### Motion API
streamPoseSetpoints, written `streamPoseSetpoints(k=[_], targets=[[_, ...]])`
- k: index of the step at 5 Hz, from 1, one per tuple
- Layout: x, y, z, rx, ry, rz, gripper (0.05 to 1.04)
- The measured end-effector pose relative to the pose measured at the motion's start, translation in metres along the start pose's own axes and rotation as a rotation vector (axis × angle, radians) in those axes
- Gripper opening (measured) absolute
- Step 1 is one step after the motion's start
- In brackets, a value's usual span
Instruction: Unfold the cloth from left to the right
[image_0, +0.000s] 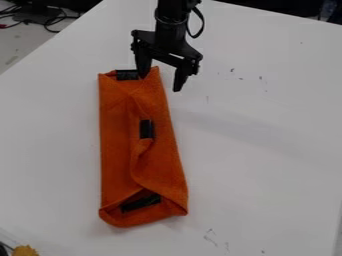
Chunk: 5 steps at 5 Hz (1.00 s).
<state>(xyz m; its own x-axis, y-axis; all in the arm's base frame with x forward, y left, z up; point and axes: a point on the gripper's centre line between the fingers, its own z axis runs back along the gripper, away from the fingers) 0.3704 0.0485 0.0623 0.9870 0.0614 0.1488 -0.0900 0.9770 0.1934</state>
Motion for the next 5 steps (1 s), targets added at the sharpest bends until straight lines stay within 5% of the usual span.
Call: streamPoseSetpoints(k=[2,4,5], targets=[[-0.015,-0.005,-0.021,0.019,0.047,0.034,1.001],[-0.051,-0.003,-0.009,0.010,-0.041,0.215,1.001],[-0.065,-0.006,-0.007,0.007,-0.038,0.253,1.001]])
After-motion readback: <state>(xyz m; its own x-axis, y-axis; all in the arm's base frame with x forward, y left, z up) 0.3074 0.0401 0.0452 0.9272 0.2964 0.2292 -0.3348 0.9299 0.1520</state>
